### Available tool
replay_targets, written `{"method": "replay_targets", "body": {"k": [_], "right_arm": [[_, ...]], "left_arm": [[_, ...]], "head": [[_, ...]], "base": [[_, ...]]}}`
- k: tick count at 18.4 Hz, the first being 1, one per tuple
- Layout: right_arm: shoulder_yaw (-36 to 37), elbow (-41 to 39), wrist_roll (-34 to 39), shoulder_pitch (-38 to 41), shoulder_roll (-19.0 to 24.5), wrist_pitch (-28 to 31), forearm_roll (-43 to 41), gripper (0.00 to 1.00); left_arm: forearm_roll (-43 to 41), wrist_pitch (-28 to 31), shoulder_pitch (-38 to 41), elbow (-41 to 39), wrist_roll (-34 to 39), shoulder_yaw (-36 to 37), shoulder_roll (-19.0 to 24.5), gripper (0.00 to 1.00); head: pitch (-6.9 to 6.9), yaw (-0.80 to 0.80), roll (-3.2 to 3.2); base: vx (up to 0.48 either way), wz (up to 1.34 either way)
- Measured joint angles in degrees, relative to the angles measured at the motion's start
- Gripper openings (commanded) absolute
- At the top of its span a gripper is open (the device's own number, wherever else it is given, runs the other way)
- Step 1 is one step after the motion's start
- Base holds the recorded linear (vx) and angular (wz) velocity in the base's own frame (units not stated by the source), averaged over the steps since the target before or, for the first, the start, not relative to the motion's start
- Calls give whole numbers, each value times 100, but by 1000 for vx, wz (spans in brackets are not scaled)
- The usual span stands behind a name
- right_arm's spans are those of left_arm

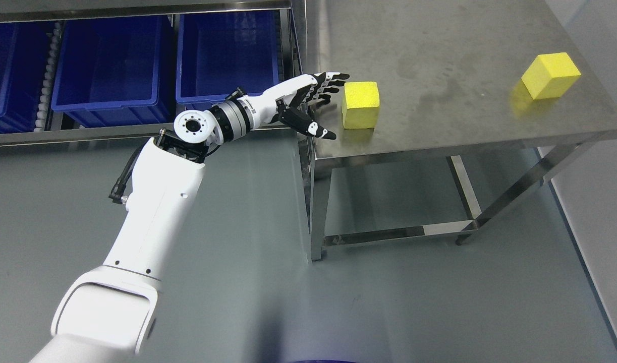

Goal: Move yellow foam block to right shelf middle
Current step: 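Extend the left hand forward beside the nearer yellow cube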

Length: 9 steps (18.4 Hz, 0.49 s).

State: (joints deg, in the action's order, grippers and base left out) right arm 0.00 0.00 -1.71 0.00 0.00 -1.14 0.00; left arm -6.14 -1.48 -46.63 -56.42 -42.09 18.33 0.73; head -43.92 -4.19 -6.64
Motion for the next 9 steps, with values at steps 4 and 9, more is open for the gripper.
{"method": "replay_targets", "body": {"k": [4, 9], "right_arm": [[0, 0, 0, 0, 0, 0, 0, 100], [0, 0, 0, 0, 0, 0, 0, 100]], "left_arm": [[-5, -56, -192, 242, 122, 186, -22, 99], [22, -111, -314, 433, 203, 438, -42, 99]], "head": [[0, 0, 0], [0, 0, 0]], "base": [[3, 17], [27, 121]]}}
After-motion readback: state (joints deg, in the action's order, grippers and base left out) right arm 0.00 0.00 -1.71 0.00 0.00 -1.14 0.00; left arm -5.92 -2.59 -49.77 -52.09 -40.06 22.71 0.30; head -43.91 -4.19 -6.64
